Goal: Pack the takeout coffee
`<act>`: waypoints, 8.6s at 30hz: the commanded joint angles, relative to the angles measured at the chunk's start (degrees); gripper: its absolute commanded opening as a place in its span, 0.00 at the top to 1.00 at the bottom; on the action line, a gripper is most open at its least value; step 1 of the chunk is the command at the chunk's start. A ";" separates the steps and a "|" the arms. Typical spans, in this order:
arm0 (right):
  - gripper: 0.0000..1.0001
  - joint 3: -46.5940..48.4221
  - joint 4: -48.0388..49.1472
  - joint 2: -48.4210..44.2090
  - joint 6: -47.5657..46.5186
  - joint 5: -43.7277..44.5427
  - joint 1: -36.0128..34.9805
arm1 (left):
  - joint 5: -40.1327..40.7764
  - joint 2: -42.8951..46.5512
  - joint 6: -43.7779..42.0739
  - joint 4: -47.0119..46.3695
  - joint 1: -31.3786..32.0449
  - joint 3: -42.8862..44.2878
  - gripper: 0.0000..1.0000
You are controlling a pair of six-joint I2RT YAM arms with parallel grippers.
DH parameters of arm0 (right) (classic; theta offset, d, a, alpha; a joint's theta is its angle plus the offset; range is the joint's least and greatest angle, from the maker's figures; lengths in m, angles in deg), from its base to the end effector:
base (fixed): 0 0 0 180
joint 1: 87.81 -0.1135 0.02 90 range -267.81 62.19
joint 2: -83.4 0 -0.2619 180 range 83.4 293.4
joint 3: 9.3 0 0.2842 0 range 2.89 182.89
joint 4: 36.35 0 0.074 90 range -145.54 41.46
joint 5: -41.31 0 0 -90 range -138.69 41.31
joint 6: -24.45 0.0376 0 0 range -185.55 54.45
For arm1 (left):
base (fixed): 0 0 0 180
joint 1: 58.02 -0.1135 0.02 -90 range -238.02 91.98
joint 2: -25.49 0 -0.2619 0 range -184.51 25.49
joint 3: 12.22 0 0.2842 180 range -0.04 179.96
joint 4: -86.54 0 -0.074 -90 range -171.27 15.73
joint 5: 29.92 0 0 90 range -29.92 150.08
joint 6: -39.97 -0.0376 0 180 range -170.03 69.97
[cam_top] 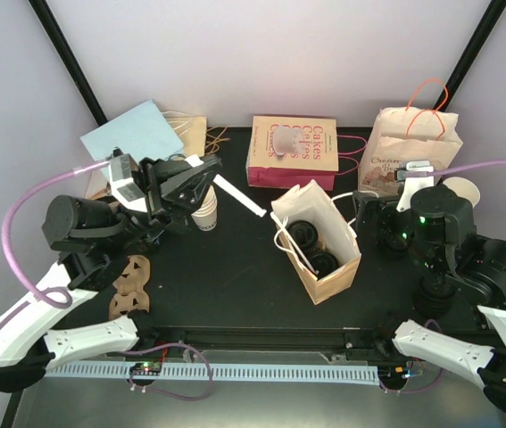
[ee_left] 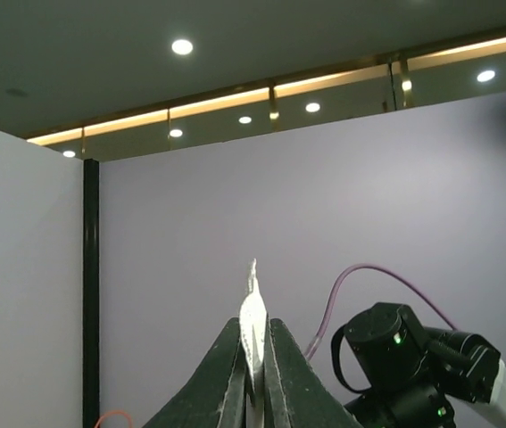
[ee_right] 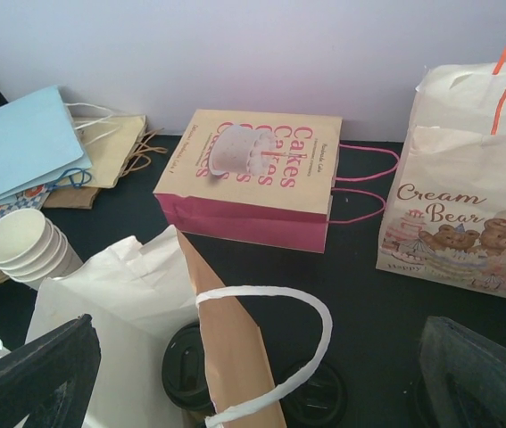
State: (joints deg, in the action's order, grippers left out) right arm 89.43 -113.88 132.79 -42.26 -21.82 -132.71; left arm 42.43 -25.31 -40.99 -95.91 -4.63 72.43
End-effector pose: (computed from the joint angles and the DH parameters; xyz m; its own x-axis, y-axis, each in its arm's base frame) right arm 0.1037 0.0794 0.4771 -0.4447 0.0547 -0.8940 -0.1869 0.9705 0.1524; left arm 0.0976 -0.1505 0.5398 0.2056 -0.5278 -0.8241 0.9548 0.2929 0.0506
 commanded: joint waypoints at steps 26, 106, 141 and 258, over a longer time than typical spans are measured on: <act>0.00 2.02 -3.28 0.99 1.23 5.22 0.28 | -0.02 -22.23 -2.37 -13.67 9.27 -5.38 0.98; 0.99 1.44 0.74 8.93 3.59 -34.34 14.23 | 17.59 -13.70 28.52 60.01 5.13 13.60 0.98; 0.99 2.22 14.13 22.22 0.66 -45.95 13.26 | -0.62 -15.88 16.11 63.11 -23.00 12.85 0.98; 0.01 -72.30 118.09 21.02 -26.00 -14.26 36.69 | 36.29 12.84 -6.95 11.27 -44.75 -48.01 0.01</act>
State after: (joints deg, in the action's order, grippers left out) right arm 14.38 -0.94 151.58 -65.45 -33.99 -97.81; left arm 77.25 -13.09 -47.77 -87.82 -49.02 19.95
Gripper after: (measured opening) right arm 0.987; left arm 0.989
